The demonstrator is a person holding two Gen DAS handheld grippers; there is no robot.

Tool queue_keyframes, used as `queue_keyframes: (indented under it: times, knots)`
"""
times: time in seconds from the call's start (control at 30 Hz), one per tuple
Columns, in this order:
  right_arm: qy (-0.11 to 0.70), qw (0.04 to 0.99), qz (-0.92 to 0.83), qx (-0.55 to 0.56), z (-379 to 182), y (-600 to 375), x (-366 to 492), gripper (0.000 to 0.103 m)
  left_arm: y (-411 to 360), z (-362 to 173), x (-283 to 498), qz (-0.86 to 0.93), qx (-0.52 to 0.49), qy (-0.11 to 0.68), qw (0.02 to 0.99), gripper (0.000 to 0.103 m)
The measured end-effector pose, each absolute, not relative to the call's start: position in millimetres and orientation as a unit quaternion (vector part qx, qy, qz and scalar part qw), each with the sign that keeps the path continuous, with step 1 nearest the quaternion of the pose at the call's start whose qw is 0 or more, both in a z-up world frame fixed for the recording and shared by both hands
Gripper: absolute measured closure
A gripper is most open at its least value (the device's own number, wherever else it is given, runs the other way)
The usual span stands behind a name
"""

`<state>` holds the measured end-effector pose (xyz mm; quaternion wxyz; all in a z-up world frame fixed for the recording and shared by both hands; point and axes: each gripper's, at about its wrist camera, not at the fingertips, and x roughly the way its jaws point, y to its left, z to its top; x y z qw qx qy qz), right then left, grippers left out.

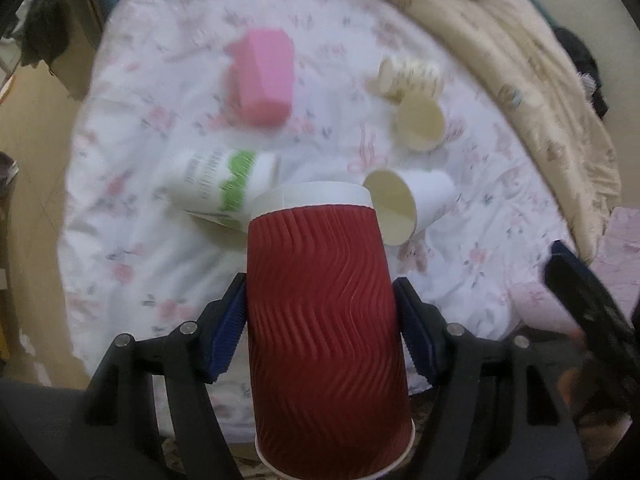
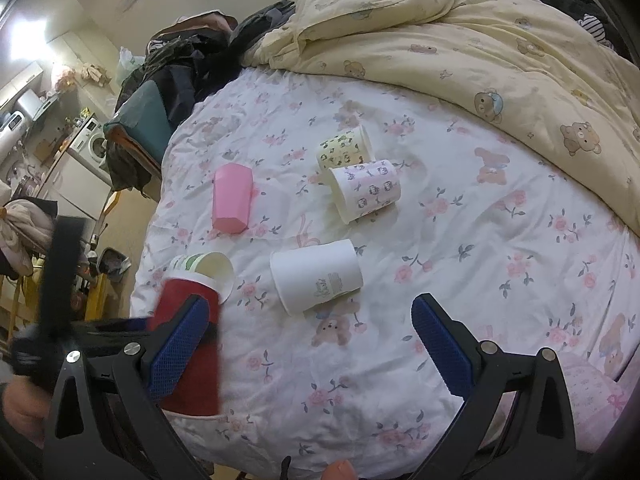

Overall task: Flip cup upside down
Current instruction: 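Grasp the red cup with the left gripper while the right gripper releases it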

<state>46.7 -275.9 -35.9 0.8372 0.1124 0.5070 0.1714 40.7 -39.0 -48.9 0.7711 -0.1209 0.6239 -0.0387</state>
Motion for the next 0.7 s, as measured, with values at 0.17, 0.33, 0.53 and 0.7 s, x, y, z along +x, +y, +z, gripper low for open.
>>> queue_keyframes:
  times: [0.17, 0.33, 0.53, 0.7]
  knots:
    - [0.505, 0.838, 0.178, 0.108, -36, -268, 44, 0.0, -9, -21, 26, -0.039, -0.123, 0.576, 0.807, 0.036]
    - [0.501, 0.839, 0.186, 0.103, -36, -260, 41, 0.0, 9, -25, 18, -0.035, -0.125, 0.549, 0.826, 0.036]
    - [0.517, 0.83, 0.191, 0.091, -47, -241, 35, 0.0, 20, -44, 10, -0.034, -0.139, 0.533, 0.834, 0.036]
    - [0.526, 0.812, 0.233, 0.096, -52, -224, 30, 0.0, 18, -33, 12, -0.053, -0.149, 0.508, 0.846, 0.036]
